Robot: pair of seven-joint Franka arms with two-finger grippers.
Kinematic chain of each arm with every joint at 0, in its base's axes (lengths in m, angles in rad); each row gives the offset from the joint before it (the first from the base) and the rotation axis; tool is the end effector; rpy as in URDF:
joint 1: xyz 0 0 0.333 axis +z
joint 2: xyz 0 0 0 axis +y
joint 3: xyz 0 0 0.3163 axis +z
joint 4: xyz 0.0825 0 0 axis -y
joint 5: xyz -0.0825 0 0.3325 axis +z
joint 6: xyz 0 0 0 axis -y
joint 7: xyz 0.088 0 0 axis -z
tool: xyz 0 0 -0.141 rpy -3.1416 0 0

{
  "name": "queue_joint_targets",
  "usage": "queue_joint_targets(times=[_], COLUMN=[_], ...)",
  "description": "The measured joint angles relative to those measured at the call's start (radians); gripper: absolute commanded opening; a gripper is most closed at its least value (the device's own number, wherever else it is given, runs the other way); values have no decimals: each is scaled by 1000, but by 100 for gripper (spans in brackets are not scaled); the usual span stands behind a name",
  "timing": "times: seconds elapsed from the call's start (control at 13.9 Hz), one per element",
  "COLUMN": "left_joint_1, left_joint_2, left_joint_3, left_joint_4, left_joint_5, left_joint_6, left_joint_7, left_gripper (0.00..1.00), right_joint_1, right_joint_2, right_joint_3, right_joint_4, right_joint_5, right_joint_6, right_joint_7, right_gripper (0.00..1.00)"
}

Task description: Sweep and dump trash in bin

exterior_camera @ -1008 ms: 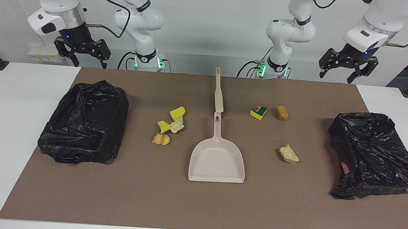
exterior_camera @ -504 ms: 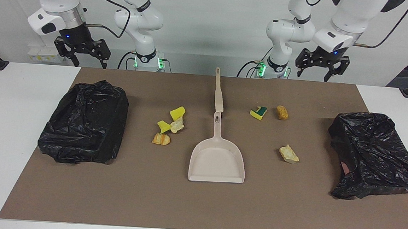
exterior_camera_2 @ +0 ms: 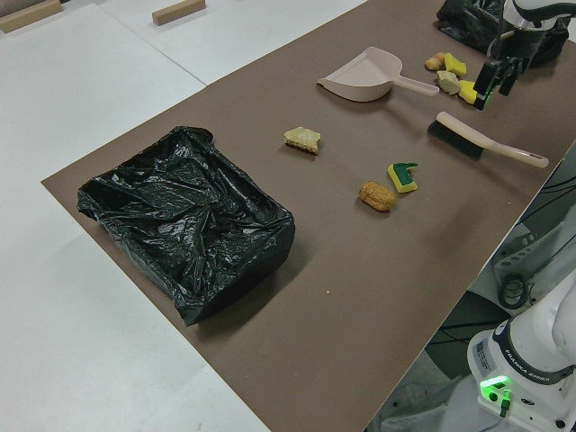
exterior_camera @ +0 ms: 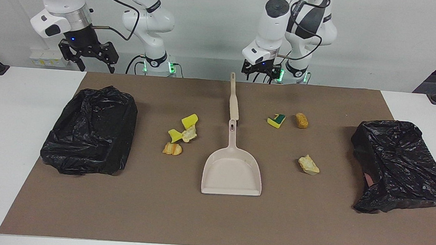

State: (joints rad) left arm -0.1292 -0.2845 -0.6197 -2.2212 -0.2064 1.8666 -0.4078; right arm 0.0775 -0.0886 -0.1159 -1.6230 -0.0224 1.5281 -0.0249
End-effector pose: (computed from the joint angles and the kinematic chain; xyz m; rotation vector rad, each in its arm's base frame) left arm 0.2822 -0.3081 0.4470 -3.0784 0.3715 0.1742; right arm 0.4702 -0.0239 0.6081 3.1296 -0.0217 -0.0114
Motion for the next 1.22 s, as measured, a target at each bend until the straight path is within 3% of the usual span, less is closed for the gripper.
queue_joint_targets(times=[0.43,0.79,1.01,1.22], left_joint_1=[0,7,8,8], left_joint_2=[12,55,82,88], left_joint_3=[-248,-260,-257,-257], left_joint_4=[-187,-216,-216,-216], left_joint_5=[-141,-144,-144,-144], left_joint_6=[234,296,318,320], left_joint_7=[-138,-166,-166,-167], left_gripper=[100,90,74,32], right_joint_1=[1,8,8,8], right_joint_2=[-3,-4,-4,-4], right_joint_3=[2,5,5,5], right_joint_4=[-1,-1,-2,-3], right_joint_5=[0,-1,-1,-1], right_joint_6=[-5,-4,-4,-6], right_joint_7=[0,0,0,0], right_gripper=[100,100,100,100])
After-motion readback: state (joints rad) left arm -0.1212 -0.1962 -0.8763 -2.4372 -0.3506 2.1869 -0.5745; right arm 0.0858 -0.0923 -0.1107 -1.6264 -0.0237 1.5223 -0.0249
